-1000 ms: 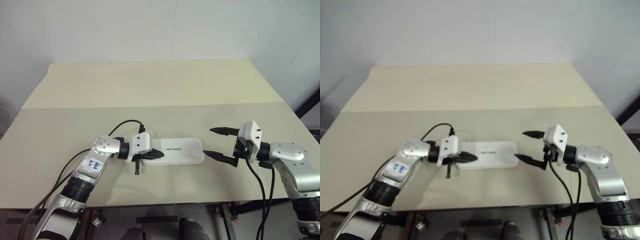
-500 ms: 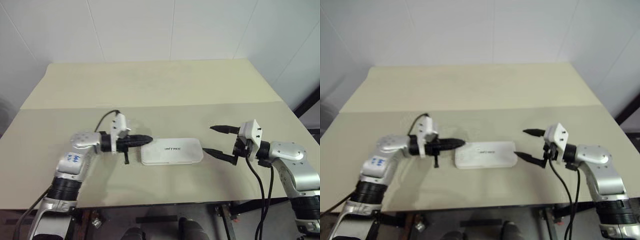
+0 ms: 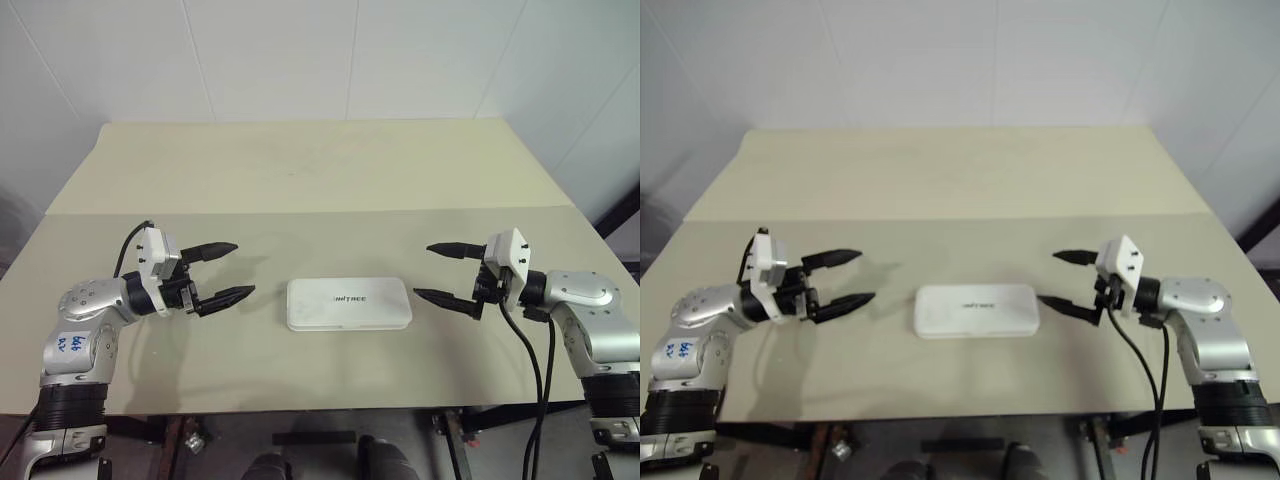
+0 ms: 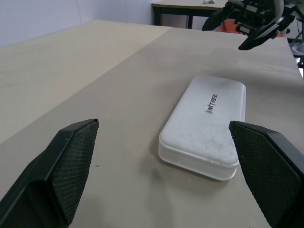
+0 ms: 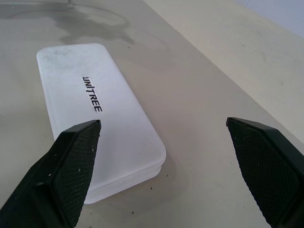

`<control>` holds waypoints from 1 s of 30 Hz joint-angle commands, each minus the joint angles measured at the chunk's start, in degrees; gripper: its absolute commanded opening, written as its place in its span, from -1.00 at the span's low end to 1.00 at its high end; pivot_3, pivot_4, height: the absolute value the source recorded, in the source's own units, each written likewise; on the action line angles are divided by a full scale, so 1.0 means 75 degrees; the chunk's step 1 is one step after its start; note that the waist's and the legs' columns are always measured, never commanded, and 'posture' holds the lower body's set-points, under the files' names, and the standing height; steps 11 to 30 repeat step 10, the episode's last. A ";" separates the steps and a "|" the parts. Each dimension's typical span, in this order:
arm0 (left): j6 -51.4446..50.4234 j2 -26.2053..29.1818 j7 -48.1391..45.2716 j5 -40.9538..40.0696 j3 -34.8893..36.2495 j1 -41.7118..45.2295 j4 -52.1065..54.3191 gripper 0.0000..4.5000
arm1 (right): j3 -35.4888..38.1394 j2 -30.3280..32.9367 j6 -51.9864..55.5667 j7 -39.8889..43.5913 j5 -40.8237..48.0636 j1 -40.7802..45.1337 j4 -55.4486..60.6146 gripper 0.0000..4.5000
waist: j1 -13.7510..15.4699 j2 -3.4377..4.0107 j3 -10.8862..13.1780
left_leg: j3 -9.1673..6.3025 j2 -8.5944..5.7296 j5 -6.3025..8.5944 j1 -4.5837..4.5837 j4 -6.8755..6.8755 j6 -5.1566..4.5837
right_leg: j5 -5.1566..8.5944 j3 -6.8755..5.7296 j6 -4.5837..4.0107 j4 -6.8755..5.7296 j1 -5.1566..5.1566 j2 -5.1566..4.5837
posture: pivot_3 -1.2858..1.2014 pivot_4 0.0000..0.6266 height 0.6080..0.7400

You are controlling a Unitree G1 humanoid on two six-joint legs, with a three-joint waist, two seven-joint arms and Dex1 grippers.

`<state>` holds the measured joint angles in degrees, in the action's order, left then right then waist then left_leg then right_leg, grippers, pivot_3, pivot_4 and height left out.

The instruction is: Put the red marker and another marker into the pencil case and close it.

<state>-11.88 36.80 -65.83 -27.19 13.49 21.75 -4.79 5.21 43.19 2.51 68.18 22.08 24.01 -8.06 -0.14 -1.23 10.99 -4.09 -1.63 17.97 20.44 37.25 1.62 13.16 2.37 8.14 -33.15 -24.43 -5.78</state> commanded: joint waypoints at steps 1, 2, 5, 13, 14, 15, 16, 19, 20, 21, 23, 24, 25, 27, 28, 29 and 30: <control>0.0281 0.0036 -0.0048 -0.0083 0.0005 0.0133 0.0061 0.99 | 0.0531 0.0338 -0.0122 -0.0009 0.0110 -0.0168 0.0194 1.00 | -0.0002 0.0000 0.0000 | 0.0000 0.0001 0.0000 -0.0001 -0.0003 0.0000 | 0.0000 0.0000 0.0000 0.0000 -0.0001 0.0000 | 0.03 -0.52 1.00; 0.0325 0.0020 -0.0027 -0.0052 -0.0023 0.0182 -0.0018 0.99 | 0.0590 0.0403 -0.0126 -0.0027 0.0107 -0.0251 0.0221 1.00 | -0.0001 0.0000 0.0000 | 0.0000 0.0002 0.0000 0.0000 -0.0004 0.0000 | 0.0000 -0.0001 -0.0001 0.0000 -0.0001 0.0002 | 0.03 -0.52 1.00; 0.0509 0.0041 0.0025 0.0068 -0.0090 0.0272 -0.0162 0.99 | 0.0715 0.0590 -0.0186 -0.0054 -0.0006 -0.0497 0.0269 1.00 | -0.0002 0.0000 0.0000 | 0.0001 0.0002 0.0000 0.0000 -0.0003 0.0001 | 0.0000 0.0000 -0.0001 0.0000 -0.0002 0.0002 | 0.03 -0.52 1.00; 0.0658 0.0172 0.0102 0.0138 -0.0042 0.0210 -0.0169 0.99 | 0.0795 0.0743 -0.0255 0.0026 0.0004 -0.0688 0.0330 1.00 | -0.0035 0.0000 0.0000 | 0.0009 0.0004 0.0000 -0.0005 -0.0002 0.0000 | 0.0000 0.0004 -0.0001 -0.0009 -0.0002 0.0004 | 0.03 -0.52 1.00; 0.0658 0.0172 0.0102 0.0138 -0.0042 0.0210 -0.0169 0.99 | 0.0795 0.0743 -0.0255 0.0026 0.0004 -0.0688 0.0330 1.00 | -0.0035 0.0000 0.0000 | 0.0009 0.0004 0.0000 -0.0005 -0.0002 0.0000 | 0.0000 0.0004 -0.0001 -0.0009 -0.0002 0.0004 | 0.03 -0.52 1.00; 0.0658 0.0172 0.0102 0.0138 -0.0042 0.0210 -0.0169 0.99 | 0.0795 0.0743 -0.0255 0.0026 0.0004 -0.0688 0.0330 1.00 | -0.0035 0.0000 0.0000 | 0.0009 0.0004 0.0000 -0.0005 -0.0002 0.0000 | 0.0000 0.0004 -0.0001 -0.0009 -0.0002 0.0004 | 0.03 -0.52 1.00; 0.0658 0.0172 0.0102 0.0138 -0.0042 0.0210 -0.0169 0.99 | 0.0795 0.0743 -0.0255 0.0026 0.0004 -0.0688 0.0330 1.00 | -0.0035 0.0000 0.0000 | 0.0009 0.0004 0.0000 -0.0005 -0.0002 0.0000 | 0.0000 0.0004 -0.0001 -0.0009 -0.0002 0.0004 | 0.03 -0.52 1.00; 0.0658 0.0172 0.0102 0.0138 -0.0042 0.0210 -0.0169 0.99 | 0.0795 0.0743 -0.0255 0.0026 0.0004 -0.0688 0.0330 1.00 | -0.0035 0.0000 0.0000 | 0.0009 0.0004 0.0000 -0.0005 -0.0002 0.0000 | 0.0000 0.0004 -0.0001 -0.0009 -0.0002 0.0004 | 0.03 -0.52 1.00; 0.0658 0.0172 0.0102 0.0138 -0.0042 0.0210 -0.0169 0.99 | 0.0795 0.0743 -0.0255 0.0026 0.0004 -0.0688 0.0330 1.00 | -0.0035 0.0000 0.0000 | 0.0009 0.0004 0.0000 -0.0005 -0.0002 0.0000 | 0.0000 0.0004 -0.0001 -0.0009 -0.0002 0.0004 | 0.03 -0.52 1.00; 0.0658 0.0172 0.0102 0.0138 -0.0042 0.0210 -0.0169 0.99 | 0.0795 0.0743 -0.0255 0.0026 0.0004 -0.0688 0.0330 1.00 | -0.0035 0.0000 0.0000 | 0.0009 0.0004 0.0000 -0.0005 -0.0002 0.0000 | 0.0000 0.0004 -0.0001 -0.0009 -0.0002 0.0004 | 0.03 -0.52 1.00; 0.0658 0.0172 0.0102 0.0138 -0.0042 0.0210 -0.0169 0.99 | 0.0795 0.0743 -0.0255 0.0026 0.0004 -0.0688 0.0330 1.00 | -0.0035 0.0000 0.0000 | 0.0009 0.0004 0.0000 -0.0005 -0.0002 0.0000 | 0.0000 0.0004 -0.0001 -0.0009 -0.0002 0.0004 | 0.03 -0.52 1.00; 0.0658 0.0172 0.0102 0.0138 -0.0042 0.0210 -0.0169 0.99 | 0.0795 0.0743 -0.0255 0.0026 0.0004 -0.0688 0.0330 1.00 | -0.0035 0.0000 0.0000 | 0.0009 0.0004 0.0000 -0.0005 -0.0002 0.0000 | 0.0000 0.0004 -0.0001 -0.0009 -0.0002 0.0004 | 0.03 -0.52 1.00; 0.0658 0.0172 0.0102 0.0138 -0.0042 0.0210 -0.0169 0.99 | 0.0795 0.0743 -0.0255 0.0026 0.0004 -0.0688 0.0330 1.00 | -0.0035 0.0000 0.0000 | 0.0009 0.0004 0.0000 -0.0005 -0.0002 0.0000 | 0.0000 0.0004 -0.0001 -0.0009 -0.0002 0.0004 | 0.03 -0.52 1.00; 0.0658 0.0172 0.0102 0.0138 -0.0042 0.0210 -0.0169 0.99 | 0.0795 0.0743 -0.0255 0.0026 0.0004 -0.0688 0.0330 1.00 | -0.0035 0.0000 0.0000 | 0.0009 0.0004 0.0000 -0.0005 -0.0002 0.0000 | 0.0000 0.0004 -0.0001 -0.0009 -0.0002 0.0004 | 0.03 -0.52 1.00; 0.0658 0.0172 0.0102 0.0138 -0.0042 0.0210 -0.0169 0.99 | 0.0795 0.0743 -0.0255 0.0026 0.0004 -0.0688 0.0330 1.00 | -0.0035 0.0000 0.0000 | 0.0009 0.0004 0.0000 -0.0005 -0.0002 0.0000 | 0.0000 0.0004 -0.0001 -0.0009 -0.0002 0.0004 | 0.03 -0.52 1.00; 0.0658 0.0172 0.0102 0.0138 -0.0042 0.0210 -0.0169 0.99 | 0.0795 0.0743 -0.0255 0.0026 0.0004 -0.0688 0.0330 1.00 | -0.0035 0.0000 0.0000 | 0.0009 0.0004 0.0000 -0.0005 -0.0002 0.0000 | 0.0000 0.0004 -0.0001 -0.0009 -0.0002 0.0004 | 0.03 -0.52 1.00; 0.0658 0.0172 0.0102 0.0138 -0.0042 0.0210 -0.0169 0.99 | 0.0795 0.0743 -0.0255 0.0026 0.0004 -0.0688 0.0330 1.00 | -0.0035 0.0000 0.0000 | 0.0009 0.0004 0.0000 -0.0005 -0.0002 0.0000 | 0.0000 0.0004 -0.0001 -0.0009 -0.0002 0.0004 | 0.03 -0.52 1.00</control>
